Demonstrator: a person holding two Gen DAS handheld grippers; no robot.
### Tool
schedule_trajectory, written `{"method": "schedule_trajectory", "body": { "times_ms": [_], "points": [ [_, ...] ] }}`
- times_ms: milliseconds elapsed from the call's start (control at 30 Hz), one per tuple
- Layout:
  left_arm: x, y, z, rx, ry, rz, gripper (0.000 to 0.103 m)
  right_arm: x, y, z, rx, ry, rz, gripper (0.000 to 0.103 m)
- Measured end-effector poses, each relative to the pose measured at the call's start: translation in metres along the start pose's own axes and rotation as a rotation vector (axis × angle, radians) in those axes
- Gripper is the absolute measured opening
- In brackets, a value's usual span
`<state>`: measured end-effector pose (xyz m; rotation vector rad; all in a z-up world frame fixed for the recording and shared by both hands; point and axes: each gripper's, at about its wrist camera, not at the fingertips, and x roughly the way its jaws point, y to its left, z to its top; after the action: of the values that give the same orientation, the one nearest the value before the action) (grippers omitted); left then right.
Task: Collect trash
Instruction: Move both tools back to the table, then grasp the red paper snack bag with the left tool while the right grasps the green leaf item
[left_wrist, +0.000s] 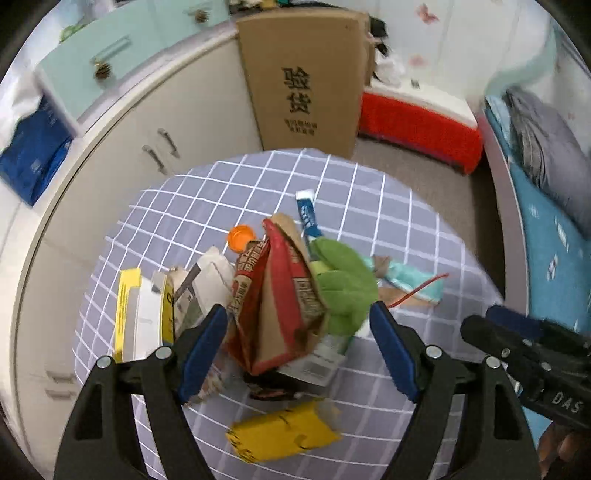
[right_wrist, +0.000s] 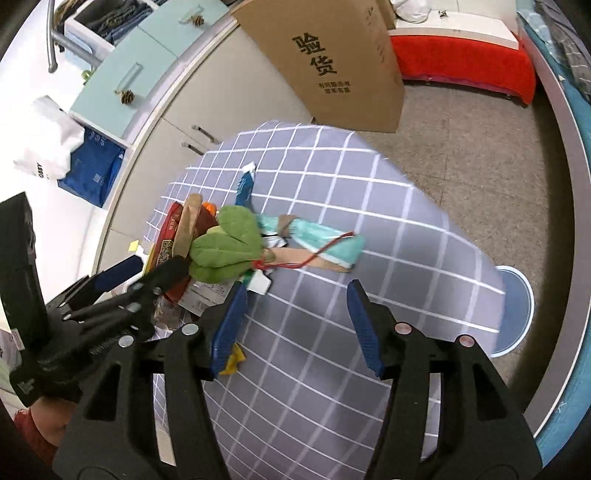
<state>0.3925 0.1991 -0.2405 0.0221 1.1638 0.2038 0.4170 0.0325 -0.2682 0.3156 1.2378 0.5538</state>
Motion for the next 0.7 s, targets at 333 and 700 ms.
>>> {"method": "schedule_trajectory", "body": {
  "times_ms": [333, 700],
  "points": [
    [0.004, 0.027, -0.003, -0.034, 0.017, -0.133, 0.036, 0.032, 0.026, 0.012, 0.013, 0.008, 0.024, 0.064],
    [-0.022, 0.041, -0.008, -0.088, -0.05, -0.199, 0.028, 0.08, 0.045, 0.025, 0.047, 0.055, 0.066, 0.067]
  ]
}}
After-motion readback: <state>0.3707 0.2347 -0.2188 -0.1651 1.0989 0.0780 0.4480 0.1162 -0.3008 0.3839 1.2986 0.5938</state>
